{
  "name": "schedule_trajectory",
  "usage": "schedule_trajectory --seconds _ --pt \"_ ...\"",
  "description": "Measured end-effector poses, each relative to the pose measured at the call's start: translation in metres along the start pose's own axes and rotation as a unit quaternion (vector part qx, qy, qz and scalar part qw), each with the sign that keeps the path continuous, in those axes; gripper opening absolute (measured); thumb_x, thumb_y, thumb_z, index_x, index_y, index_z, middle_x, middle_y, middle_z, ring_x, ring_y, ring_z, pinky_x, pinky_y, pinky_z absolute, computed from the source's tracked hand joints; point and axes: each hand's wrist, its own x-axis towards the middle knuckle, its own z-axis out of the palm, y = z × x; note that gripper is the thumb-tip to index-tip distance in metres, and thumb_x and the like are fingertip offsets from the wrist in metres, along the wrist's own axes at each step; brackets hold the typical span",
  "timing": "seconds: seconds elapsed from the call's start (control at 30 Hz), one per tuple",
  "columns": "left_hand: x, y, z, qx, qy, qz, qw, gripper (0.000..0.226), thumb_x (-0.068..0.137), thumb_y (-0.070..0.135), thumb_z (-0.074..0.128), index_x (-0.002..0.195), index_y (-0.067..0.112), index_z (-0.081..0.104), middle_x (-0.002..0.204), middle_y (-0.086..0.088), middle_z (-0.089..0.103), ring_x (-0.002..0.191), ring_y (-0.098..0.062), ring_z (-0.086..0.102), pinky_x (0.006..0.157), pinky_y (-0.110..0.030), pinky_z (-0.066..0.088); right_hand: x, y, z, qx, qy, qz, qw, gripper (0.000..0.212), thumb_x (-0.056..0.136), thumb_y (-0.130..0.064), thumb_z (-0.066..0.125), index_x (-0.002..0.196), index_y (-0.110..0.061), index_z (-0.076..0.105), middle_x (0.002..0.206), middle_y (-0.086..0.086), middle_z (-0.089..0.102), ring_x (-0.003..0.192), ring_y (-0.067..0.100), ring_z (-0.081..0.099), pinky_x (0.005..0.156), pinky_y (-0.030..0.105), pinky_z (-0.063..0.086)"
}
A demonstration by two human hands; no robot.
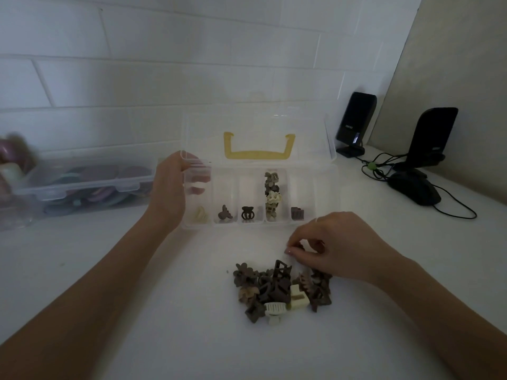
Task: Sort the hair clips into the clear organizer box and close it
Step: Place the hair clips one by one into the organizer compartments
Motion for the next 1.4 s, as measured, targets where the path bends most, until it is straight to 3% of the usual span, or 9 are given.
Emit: schedule_trajectory --seconds 0.1,0.23,0.33,0.43,0.63,0.83,0.97,1.13,1.4 --pt "-0.001 0.001 0.001 0.001 0.001 0.002 1.0 0.024 0.085 0.007 0.034 0.069 0.014 0.05 0.057 0.009 0.066 0.052 -0.007 0.058 0.054 -0.024 0.045 0.0 -0.003 -0.002 0.008 -0.023 -0.006 1.0 0.038 0.08 -0.059 0.043 0.087 -0.034 0.071 0.065 -0.019 0.056 0.053 -0.005 0.047 0.054 0.021 0.047" --pt "-0.001 0.001 0.0 0.0 -0.003 0.012 1.0 0.022 0.084 0.01 0.035 0.069 0.014 0.05 0.057 0.009 0.066 0.052 -0.007 0.058 0.053 -0.024 0.045 0.001 -0.005 0.0 0.027 -0.035 -0.02 0.999 0.018 0.084 -0.045 0.059 0.093 -0.034 0.071 0.087 -0.018 0.064 0.068 -0.024 0.044 0.059 0.015 0.043" --pt "-0.002 0.0 0.0 -0.004 -0.012 0.012 1.0 0.014 0.073 0.02 0.039 0.07 0.014 0.051 0.059 0.008 0.067 0.052 -0.008 0.059 0.051 -0.022 0.047 0.002 -0.006 0.002 0.057 -0.036 -0.019 0.998 0.014 0.085 -0.038 0.063 0.095 -0.033 0.071 0.088 -0.021 0.059 0.066 -0.015 0.048 0.061 0.01 0.037" --pt "0.0 -0.001 -0.001 -0.006 -0.005 0.006 1.0 0.018 0.081 0.014 0.037 0.069 0.014 0.05 0.059 0.008 0.067 0.052 -0.008 0.058 0.053 -0.024 0.045 0.002 -0.006 0.004 0.115 -0.024 -0.012 0.993 0.012 0.082 -0.03 0.068 0.093 -0.028 0.073 0.084 -0.02 0.056 0.066 -0.002 0.054 0.063 0.015 0.045" --pt "0.002 -0.003 -0.001 -0.011 0.005 -0.009 1.0 0.026 0.087 0.009 0.035 0.067 0.014 0.052 0.068 0.0 0.066 0.055 -0.011 0.058 0.056 -0.026 0.045 0.012 -0.02 -0.006 0.234 0.152 0.019 0.96 0.008 0.077 -0.02 0.074 0.085 -0.021 0.071 0.077 -0.014 0.063 0.069 0.01 0.061 0.056 0.009 0.044" --pt "-0.002 -0.001 0.0 -0.004 0.017 -0.003 1.0 0.023 0.086 0.013 0.037 0.07 0.013 0.053 0.069 -0.001 0.065 0.055 -0.009 0.059 0.055 -0.027 0.047 0.06 -0.06 -0.006 0.105 0.206 -0.043 0.972 0.013 0.082 -0.028 0.066 0.082 -0.017 0.058 0.078 -0.008 0.061 0.075 0.007 0.053 0.057 0.021 0.044" --pt "-0.001 -0.003 -0.002 0.003 0.011 -0.001 1.0 0.023 0.087 0.014 0.037 0.071 0.015 0.055 0.074 -0.002 0.066 0.059 -0.01 0.061 0.056 -0.027 0.047 0.075 -0.059 0.008 0.055 0.16 -0.062 0.984 0.014 0.079 -0.017 0.069 0.084 -0.013 0.057 0.095 -0.002 0.061 0.09 0.018 0.052 0.067 0.034 0.048" --pt "0.0 -0.001 -0.001 -0.006 0.014 -0.012 1.0 0.023 0.087 0.009 0.036 0.07 0.012 0.052 0.075 -0.006 0.064 0.059 -0.014 0.058 0.053 -0.023 0.045 0.045 -0.04 0.002 0.176 0.142 -0.007 0.974 0.009 0.081 -0.019 0.07 0.082 -0.019 0.061 0.079 -0.013 0.059 0.073 0.004 0.053 0.062 0.012 0.04" --pt "0.001 -0.001 -0.001 -0.013 0.009 -0.021 1.0 0.023 0.085 0.008 0.036 0.069 0.013 0.05 0.075 -0.007 0.063 0.058 -0.014 0.057 0.055 -0.026 0.044 0.021 -0.015 -0.02 0.285 -0.089 0.033 0.954 0.021 0.071 -0.034 0.075 0.089 -0.024 0.075 0.074 -0.006 0.07 0.068 0.006 0.063 0.068 0.026 0.055"
